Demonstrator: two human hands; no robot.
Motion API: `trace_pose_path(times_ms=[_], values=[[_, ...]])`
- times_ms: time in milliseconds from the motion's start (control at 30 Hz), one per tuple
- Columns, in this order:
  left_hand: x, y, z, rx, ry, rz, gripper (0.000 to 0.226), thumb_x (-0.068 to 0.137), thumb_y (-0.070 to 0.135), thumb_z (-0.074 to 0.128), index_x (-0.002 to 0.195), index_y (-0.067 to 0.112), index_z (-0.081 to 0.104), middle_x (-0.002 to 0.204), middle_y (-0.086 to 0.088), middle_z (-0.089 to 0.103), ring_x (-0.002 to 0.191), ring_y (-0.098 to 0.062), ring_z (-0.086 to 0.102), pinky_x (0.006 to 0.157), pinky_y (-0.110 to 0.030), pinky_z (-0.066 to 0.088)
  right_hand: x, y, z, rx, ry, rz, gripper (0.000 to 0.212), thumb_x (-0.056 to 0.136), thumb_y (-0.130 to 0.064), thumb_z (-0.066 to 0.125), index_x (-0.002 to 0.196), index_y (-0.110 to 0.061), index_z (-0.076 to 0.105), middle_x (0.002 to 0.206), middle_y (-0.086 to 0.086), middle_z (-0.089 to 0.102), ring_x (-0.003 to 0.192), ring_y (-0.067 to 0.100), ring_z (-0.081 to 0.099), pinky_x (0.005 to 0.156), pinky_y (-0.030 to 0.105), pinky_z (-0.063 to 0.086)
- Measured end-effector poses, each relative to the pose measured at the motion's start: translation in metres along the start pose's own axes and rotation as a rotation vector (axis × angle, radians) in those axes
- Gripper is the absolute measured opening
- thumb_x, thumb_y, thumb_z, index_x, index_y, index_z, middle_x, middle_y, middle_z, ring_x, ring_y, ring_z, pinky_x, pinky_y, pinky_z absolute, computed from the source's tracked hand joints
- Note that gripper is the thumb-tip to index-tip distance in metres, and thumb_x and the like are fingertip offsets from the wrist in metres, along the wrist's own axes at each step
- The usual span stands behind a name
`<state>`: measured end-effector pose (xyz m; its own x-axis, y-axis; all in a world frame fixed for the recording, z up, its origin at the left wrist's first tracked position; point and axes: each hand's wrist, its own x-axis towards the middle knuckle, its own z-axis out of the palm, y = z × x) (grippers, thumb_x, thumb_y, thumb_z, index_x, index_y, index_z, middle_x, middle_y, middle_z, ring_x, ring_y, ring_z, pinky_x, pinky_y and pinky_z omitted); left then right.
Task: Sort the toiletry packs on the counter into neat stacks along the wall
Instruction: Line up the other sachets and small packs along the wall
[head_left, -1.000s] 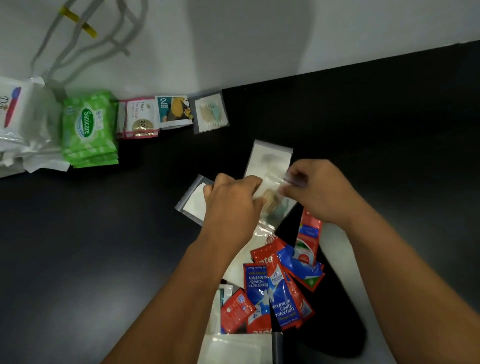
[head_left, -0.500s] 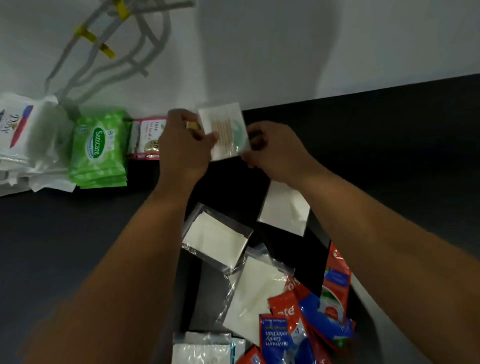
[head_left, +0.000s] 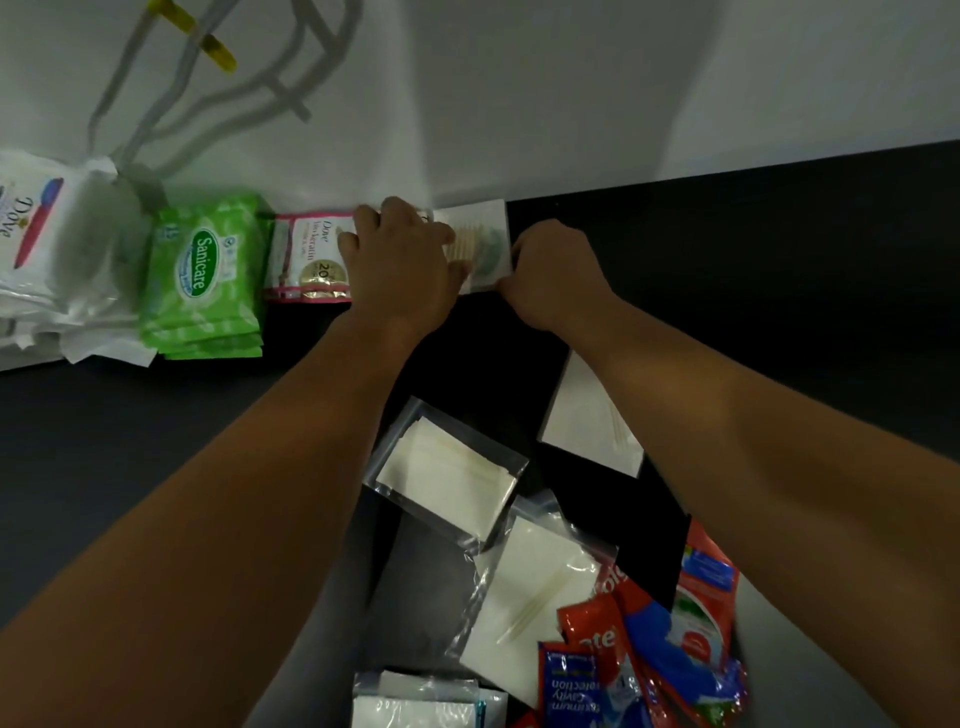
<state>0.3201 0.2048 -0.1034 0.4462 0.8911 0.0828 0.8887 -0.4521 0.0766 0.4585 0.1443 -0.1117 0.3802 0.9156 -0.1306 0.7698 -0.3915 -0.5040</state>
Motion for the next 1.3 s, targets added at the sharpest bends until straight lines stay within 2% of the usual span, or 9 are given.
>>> trace_pose_path(times_ms=[133, 267, 367, 433, 600, 833, 1000, 1167, 1300], values=[[-0.007, 0.003, -0.006, -0.114, 0.045, 0.003, 0.044, 0.089, 0.047, 0.062, 0.127, 0.026, 0.063, 0.133, -0.009, 0.047, 0.126, -0.036, 0.039, 0.101, -0.048, 0.033, -0.008, -0.005, -0.011, 0.011, -0.031, 0.000, 0.033, 0.088, -0.013, 0.064, 0.062, -0.015, 0.042, 0.065, -0.001, 0.046, 0.055, 0.008, 0.045, 0.044, 0.018, 0.029], [-0.032, 0.002, -0.020, -0.338, 0.182, -0.021, 0.034, 0.087, 0.041, 0.062, 0.117, 0.026, 0.067, 0.124, -0.008, 0.053, 0.120, -0.032, 0.045, 0.098, -0.041, 0.036, -0.046, -0.008, -0.035, 0.051, -0.038, -0.039, 0.019, 0.092, -0.023, 0.062, 0.078, -0.010, 0.058, 0.072, -0.004, 0.053, 0.063, 0.010, 0.053, 0.047, 0.016, 0.034], [-0.065, 0.003, -0.031, -0.456, 0.195, -0.021, 0.027, 0.089, 0.036, 0.061, 0.113, 0.024, 0.069, 0.117, -0.006, 0.060, 0.110, -0.028, 0.054, 0.095, -0.035, 0.042, -0.088, -0.012, -0.052, 0.060, -0.097, -0.058, 0.024, 0.094, -0.027, 0.060, 0.110, -0.011, 0.068, 0.100, 0.003, 0.067, 0.092, 0.020, 0.064, 0.075, 0.025, 0.051], [-0.094, 0.005, -0.036, -0.547, 0.143, -0.017, 0.027, 0.090, 0.038, 0.060, 0.111, 0.024, 0.069, 0.113, -0.001, 0.064, 0.101, -0.021, 0.060, 0.091, -0.039, 0.050, -0.121, -0.011, -0.058, 0.074, -0.122, -0.072, 0.034, 0.095, -0.027, 0.060, 0.126, -0.014, 0.063, 0.116, 0.004, 0.067, 0.106, 0.022, 0.063, 0.088, 0.027, 0.048], [-0.178, 0.007, -0.044, -0.615, 0.058, 0.035, 0.020, 0.090, 0.028, 0.069, 0.108, 0.021, 0.072, 0.106, 0.005, 0.067, 0.095, -0.019, 0.061, 0.084, -0.034, 0.052, -0.203, -0.006, -0.047, 0.228, -0.150, -0.076, 0.033, 0.089, -0.025, 0.068, 0.122, -0.020, 0.065, 0.107, -0.002, 0.067, 0.090, 0.012, 0.062, 0.084, 0.029, 0.053], [-0.268, -0.020, -0.039, -0.551, -0.202, 0.019, 0.027, 0.084, 0.022, 0.078, 0.110, 0.021, 0.071, 0.098, 0.009, 0.063, 0.091, -0.011, 0.056, 0.083, -0.034, 0.054, -0.277, -0.015, 0.002, -0.036, -0.218, -0.212, 0.061, 0.085, -0.040, 0.068, 0.140, -0.025, 0.048, 0.143, 0.000, 0.040, 0.135, 0.021, 0.032, 0.112, 0.038, 0.033], [-0.300, -0.029, -0.030, -0.469, -0.328, 0.039, 0.050, 0.075, 0.045, 0.081, 0.120, 0.027, 0.067, 0.108, 0.009, 0.058, 0.100, -0.013, 0.051, 0.086, -0.033, 0.050, -0.294, -0.009, 0.014, -0.201, -0.233, -0.200, 0.069, 0.088, -0.045, 0.065, 0.146, -0.023, 0.035, 0.157, 0.007, 0.023, 0.147, 0.027, 0.016, 0.121, 0.042, 0.016], [-0.303, -0.019, -0.034, -0.398, -0.327, 0.029, 0.043, 0.074, 0.051, 0.080, 0.111, 0.037, 0.066, 0.100, 0.019, 0.053, 0.098, -0.007, 0.044, 0.085, -0.030, 0.038, -0.299, 0.004, 0.009, -0.061, -0.160, -0.175, 0.062, 0.086, -0.036, 0.065, 0.141, -0.016, 0.044, 0.148, 0.005, 0.038, 0.139, 0.023, 0.031, 0.116, 0.033, 0.025], [-0.294, -0.016, -0.038, -0.356, -0.382, 0.031, 0.031, 0.080, 0.048, 0.076, 0.106, 0.034, 0.066, 0.093, 0.019, 0.052, 0.099, -0.010, 0.052, 0.084, -0.031, 0.045, -0.303, 0.018, 0.004, 0.095, -0.067, -0.115, 0.049, 0.083, -0.026, 0.063, 0.129, -0.014, 0.052, 0.136, 0.004, 0.047, 0.125, 0.022, 0.045, 0.107, 0.035, 0.041]])
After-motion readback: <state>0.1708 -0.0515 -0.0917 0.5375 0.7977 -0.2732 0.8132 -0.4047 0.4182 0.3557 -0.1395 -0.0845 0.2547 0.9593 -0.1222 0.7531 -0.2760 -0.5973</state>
